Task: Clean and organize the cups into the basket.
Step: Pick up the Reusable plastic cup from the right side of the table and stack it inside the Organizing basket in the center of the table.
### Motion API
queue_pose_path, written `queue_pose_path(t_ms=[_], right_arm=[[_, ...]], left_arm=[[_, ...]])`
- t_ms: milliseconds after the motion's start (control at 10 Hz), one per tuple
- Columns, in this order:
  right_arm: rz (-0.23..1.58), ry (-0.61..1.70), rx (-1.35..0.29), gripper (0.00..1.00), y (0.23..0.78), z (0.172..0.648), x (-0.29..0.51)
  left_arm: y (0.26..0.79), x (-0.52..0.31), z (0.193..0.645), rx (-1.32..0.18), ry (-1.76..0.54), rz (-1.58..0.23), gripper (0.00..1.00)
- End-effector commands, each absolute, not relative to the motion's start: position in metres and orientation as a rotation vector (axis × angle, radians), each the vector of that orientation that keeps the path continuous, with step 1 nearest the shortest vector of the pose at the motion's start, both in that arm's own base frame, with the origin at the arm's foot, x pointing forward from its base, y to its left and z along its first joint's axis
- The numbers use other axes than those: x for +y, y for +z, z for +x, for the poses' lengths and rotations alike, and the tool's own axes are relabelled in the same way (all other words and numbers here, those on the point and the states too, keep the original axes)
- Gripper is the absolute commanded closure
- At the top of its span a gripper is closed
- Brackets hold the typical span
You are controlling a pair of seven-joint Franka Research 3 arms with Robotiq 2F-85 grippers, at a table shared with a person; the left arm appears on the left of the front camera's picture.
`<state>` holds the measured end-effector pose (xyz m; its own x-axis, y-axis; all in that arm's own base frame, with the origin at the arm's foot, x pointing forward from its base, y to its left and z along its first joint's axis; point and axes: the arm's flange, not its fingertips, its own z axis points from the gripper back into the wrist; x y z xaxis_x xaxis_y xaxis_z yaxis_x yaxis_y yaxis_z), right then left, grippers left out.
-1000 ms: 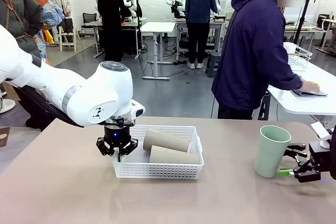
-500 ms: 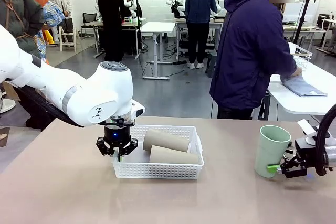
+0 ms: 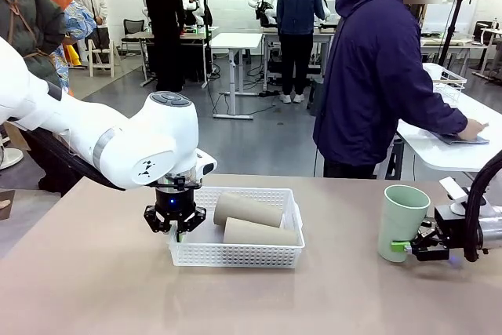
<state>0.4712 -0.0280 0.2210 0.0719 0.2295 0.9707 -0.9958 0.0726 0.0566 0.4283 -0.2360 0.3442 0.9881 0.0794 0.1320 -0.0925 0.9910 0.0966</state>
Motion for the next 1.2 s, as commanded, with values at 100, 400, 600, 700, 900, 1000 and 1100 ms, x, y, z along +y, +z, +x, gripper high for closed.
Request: queue_pose_path(t_ms=[100, 400, 600, 700, 900, 1000, 1100], right_arm=[[1.026, 1.234, -1.018, 1.0, 0.221, 0.473, -0.027], [0.883, 1.168, -0.997, 1.0, 0.27, 0.446, -0.008], [0.848, 1.206, -1.025, 1.0, 0.347, 0.411, 0.018], [0.832, 1.22, -1.044, 1.0, 0.377, 0.399, 0.027], [0.807, 1.21, -1.071, 1.0, 0.409, 0.393, 0.039], [0.81, 1.204, -1.074, 1.0, 0.411, 0.393, 0.041], [0.743, 1.129, -1.086, 1.0, 0.406, 0.392, 0.039]], left_arm=[[0.344, -0.237, 0.426, -0.137, 0.09, 0.119, 1.0], [0.344, -0.237, 0.426, -0.137, 0.09, 0.119, 1.0], [0.344, -0.237, 0.426, -0.137, 0.09, 0.119, 1.0], [0.344, -0.237, 0.426, -0.137, 0.09, 0.119, 1.0], [0.344, -0.237, 0.426, -0.137, 0.09, 0.119, 1.0], [0.344, -0.237, 0.426, -0.137, 0.09, 0.119, 1.0], [0.344, -0.237, 0.426, -0.137, 0.09, 0.119, 1.0]])
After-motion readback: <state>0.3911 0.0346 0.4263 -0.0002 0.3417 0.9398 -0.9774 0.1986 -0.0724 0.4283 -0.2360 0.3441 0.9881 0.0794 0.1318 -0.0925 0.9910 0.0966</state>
